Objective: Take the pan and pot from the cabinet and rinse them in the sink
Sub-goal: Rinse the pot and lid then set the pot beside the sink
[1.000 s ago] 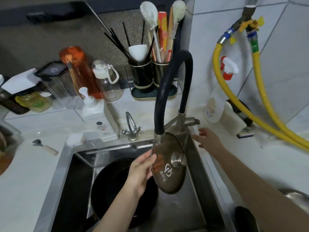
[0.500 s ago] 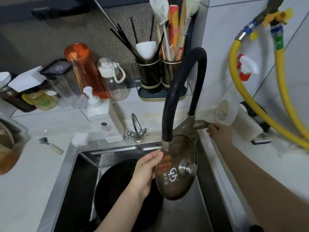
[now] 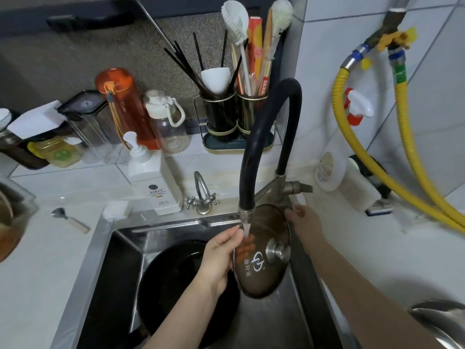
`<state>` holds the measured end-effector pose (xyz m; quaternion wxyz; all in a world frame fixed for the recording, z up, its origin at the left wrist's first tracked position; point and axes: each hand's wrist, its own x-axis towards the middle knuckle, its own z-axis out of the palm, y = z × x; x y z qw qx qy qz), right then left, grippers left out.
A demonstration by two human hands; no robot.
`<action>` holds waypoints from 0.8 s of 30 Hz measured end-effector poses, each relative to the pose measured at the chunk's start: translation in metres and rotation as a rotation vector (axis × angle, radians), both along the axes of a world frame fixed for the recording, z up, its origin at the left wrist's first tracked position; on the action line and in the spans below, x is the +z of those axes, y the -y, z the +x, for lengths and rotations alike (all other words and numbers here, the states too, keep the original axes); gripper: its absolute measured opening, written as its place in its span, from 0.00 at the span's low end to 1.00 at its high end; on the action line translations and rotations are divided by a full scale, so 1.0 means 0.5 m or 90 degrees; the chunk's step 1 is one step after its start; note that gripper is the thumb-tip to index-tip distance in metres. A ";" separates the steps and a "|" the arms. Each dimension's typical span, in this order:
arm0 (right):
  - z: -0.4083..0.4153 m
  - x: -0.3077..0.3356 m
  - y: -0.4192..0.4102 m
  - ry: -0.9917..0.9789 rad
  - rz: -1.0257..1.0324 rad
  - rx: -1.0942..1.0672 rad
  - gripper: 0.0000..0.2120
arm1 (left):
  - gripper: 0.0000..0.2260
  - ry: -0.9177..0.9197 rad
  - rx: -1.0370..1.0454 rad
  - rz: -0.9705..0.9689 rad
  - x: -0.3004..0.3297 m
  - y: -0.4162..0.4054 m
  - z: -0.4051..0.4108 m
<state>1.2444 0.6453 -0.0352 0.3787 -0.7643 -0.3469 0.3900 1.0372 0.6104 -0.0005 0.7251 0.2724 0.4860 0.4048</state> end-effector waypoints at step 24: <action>-0.215 0.085 0.169 -0.103 0.126 0.126 0.14 | 0.09 -0.014 0.042 -0.005 0.061 0.049 -0.136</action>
